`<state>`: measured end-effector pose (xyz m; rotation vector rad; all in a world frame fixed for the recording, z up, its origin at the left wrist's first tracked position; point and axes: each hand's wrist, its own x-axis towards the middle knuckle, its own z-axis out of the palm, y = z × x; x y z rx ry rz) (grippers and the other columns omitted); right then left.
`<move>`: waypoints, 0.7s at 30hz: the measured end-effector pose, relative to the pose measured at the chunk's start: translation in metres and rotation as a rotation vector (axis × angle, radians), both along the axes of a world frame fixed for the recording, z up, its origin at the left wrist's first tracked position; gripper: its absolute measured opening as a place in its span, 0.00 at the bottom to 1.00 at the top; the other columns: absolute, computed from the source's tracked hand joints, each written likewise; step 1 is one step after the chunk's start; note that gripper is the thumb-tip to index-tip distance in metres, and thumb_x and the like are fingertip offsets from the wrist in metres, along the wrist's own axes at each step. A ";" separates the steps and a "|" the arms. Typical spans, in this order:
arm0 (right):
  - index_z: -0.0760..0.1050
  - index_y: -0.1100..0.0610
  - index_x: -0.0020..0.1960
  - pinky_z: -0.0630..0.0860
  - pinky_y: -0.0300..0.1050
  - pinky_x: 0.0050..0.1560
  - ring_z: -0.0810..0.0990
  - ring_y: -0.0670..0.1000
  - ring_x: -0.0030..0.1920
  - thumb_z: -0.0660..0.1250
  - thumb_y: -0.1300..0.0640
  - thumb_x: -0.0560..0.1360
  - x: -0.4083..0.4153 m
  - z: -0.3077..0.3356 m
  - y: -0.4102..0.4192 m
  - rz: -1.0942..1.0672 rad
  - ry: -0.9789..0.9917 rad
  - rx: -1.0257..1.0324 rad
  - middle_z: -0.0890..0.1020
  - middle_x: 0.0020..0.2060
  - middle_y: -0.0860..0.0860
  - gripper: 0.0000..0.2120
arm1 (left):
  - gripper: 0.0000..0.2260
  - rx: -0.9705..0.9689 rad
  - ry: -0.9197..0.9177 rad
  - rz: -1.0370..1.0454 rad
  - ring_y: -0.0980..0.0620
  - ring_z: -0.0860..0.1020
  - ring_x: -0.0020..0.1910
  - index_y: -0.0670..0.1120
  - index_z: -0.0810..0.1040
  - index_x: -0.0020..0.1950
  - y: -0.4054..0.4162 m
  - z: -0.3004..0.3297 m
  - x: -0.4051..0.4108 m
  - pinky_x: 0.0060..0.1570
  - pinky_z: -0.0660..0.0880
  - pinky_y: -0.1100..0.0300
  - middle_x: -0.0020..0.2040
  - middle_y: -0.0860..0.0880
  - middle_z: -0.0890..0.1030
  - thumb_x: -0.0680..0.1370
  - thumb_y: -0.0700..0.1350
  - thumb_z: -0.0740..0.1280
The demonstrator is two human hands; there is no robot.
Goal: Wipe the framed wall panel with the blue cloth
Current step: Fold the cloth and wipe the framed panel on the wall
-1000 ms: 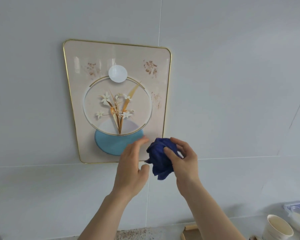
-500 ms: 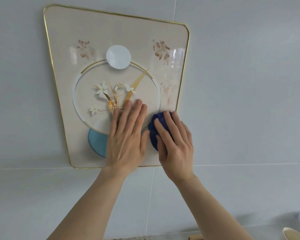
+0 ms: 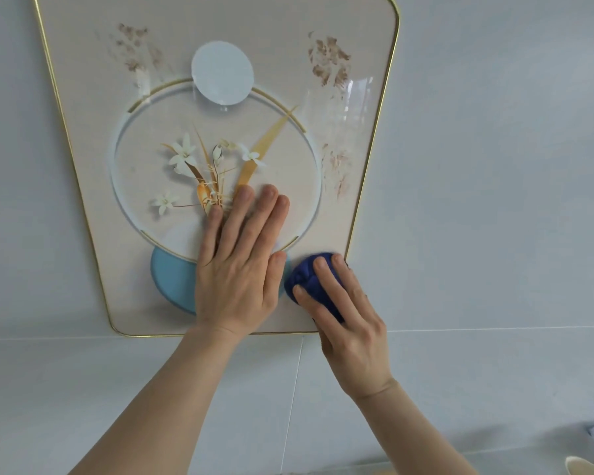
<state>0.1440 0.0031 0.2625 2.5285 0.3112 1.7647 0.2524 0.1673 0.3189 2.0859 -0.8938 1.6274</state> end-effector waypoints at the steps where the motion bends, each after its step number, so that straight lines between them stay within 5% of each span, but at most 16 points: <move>1: 0.82 0.50 0.68 0.83 0.54 0.64 0.72 0.58 0.78 0.72 0.81 0.69 -0.002 0.002 0.002 -0.011 0.000 0.005 0.77 0.74 0.53 0.36 | 0.26 0.000 0.003 0.001 0.50 0.50 0.86 0.49 0.53 0.86 0.000 0.001 0.000 0.84 0.46 0.47 0.86 0.53 0.52 0.87 0.52 0.49; 5: 0.86 0.50 0.62 0.84 0.45 0.55 0.79 0.57 0.72 0.55 0.76 0.81 -0.014 0.009 0.010 -0.052 0.023 -0.016 0.83 0.68 0.53 0.29 | 0.26 0.021 0.037 -0.009 0.49 0.51 0.86 0.49 0.54 0.86 0.004 0.003 -0.006 0.84 0.48 0.46 0.86 0.52 0.53 0.87 0.52 0.48; 9: 0.88 0.51 0.53 0.82 0.42 0.43 0.85 0.56 0.66 0.38 0.72 0.81 -0.035 0.002 0.009 -0.132 0.143 -0.084 0.87 0.62 0.52 0.39 | 0.26 0.042 0.086 -0.027 0.48 0.52 0.86 0.48 0.56 0.86 0.010 0.009 -0.018 0.84 0.51 0.45 0.86 0.52 0.55 0.87 0.50 0.48; 12: 0.87 0.50 0.49 0.78 0.41 0.33 0.85 0.53 0.64 0.56 0.78 0.67 -0.054 -0.002 0.013 -0.190 0.293 -0.115 0.87 0.60 0.50 0.31 | 0.26 0.061 0.126 -0.022 0.47 0.53 0.86 0.47 0.57 0.86 0.014 0.015 -0.031 0.84 0.53 0.43 0.86 0.51 0.57 0.87 0.49 0.50; 15: 0.87 0.49 0.48 0.78 0.41 0.27 0.87 0.52 0.58 0.74 0.79 0.57 -0.070 0.000 0.020 -0.171 0.407 0.096 0.87 0.56 0.46 0.31 | 0.26 0.080 0.170 -0.019 0.46 0.55 0.86 0.46 0.59 0.85 0.018 0.022 -0.043 0.83 0.56 0.42 0.86 0.49 0.59 0.86 0.48 0.53; 17: 0.87 0.49 0.48 0.82 0.42 0.36 0.87 0.50 0.50 0.74 0.78 0.63 -0.077 0.006 0.021 -0.054 0.358 0.389 0.86 0.54 0.38 0.26 | 0.27 0.100 0.192 -0.001 0.45 0.55 0.85 0.45 0.60 0.85 0.020 0.027 -0.049 0.82 0.56 0.42 0.86 0.48 0.60 0.85 0.48 0.55; 19: 0.88 0.48 0.52 0.81 0.34 0.53 0.85 0.41 0.55 0.73 0.76 0.69 -0.081 0.023 0.018 0.101 0.287 0.760 0.84 0.53 0.26 0.24 | 0.27 0.105 0.192 0.017 0.43 0.58 0.85 0.44 0.63 0.83 0.021 0.032 -0.053 0.82 0.57 0.41 0.85 0.46 0.62 0.83 0.47 0.58; 21: 0.88 0.48 0.56 0.81 0.42 0.64 0.83 0.37 0.60 0.75 0.74 0.71 -0.082 0.054 0.019 0.181 0.199 0.965 0.85 0.54 0.29 0.24 | 0.28 0.078 0.169 0.027 0.42 0.60 0.84 0.44 0.65 0.82 0.020 0.038 -0.055 0.82 0.56 0.41 0.83 0.46 0.65 0.82 0.47 0.61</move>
